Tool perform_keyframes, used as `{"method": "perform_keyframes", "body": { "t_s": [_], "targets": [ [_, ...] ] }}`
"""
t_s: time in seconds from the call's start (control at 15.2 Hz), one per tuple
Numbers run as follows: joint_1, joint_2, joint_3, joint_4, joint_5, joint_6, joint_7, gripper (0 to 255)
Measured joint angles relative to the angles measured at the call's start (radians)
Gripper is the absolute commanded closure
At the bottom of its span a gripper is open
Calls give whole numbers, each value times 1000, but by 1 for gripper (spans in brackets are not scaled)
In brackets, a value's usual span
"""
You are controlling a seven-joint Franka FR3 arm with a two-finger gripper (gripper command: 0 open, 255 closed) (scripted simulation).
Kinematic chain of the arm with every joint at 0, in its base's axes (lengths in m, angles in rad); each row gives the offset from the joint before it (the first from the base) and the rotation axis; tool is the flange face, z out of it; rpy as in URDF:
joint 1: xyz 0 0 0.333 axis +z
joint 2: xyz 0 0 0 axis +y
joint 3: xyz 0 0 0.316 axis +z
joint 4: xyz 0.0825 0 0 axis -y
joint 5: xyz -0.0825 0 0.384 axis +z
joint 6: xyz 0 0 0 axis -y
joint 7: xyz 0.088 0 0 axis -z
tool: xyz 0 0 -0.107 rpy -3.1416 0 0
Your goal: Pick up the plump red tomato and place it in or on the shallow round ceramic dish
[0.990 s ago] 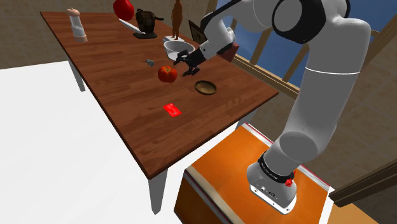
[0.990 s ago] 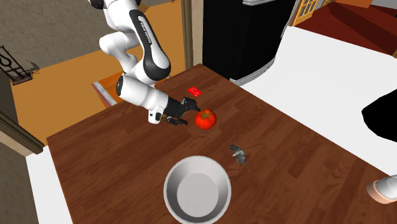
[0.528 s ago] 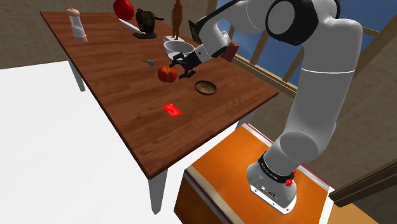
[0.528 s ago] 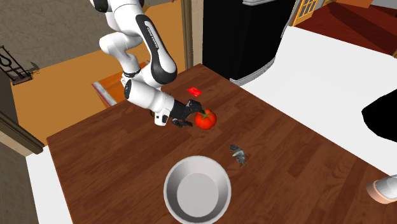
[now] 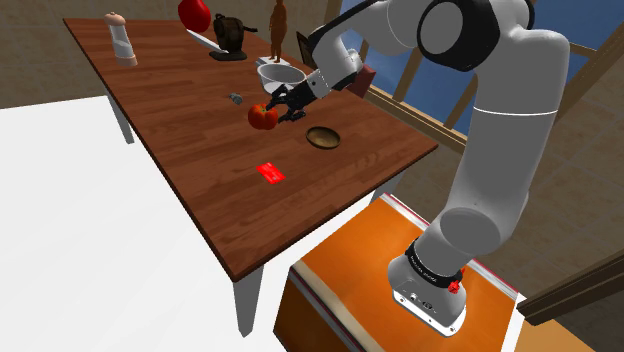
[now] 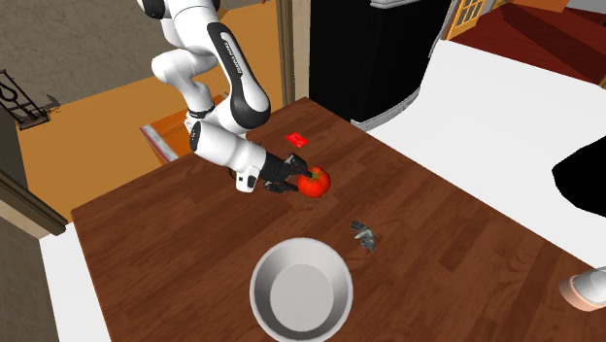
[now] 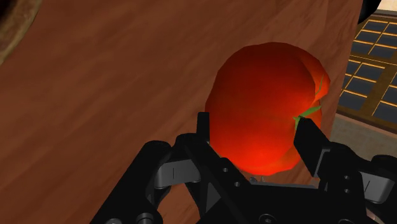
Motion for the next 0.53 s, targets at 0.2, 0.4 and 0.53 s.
{"method": "perform_keyframes", "body": {
  "t_s": [0.2, 0.4, 0.53],
  "targets": [
    [0, 0, 0, 0, 0, 0, 0, 255],
    [0, -1, 0, -1, 0, 0, 0, 255],
    [1, -4, -1, 0, -4, -2, 6, 255]
  ]
}}
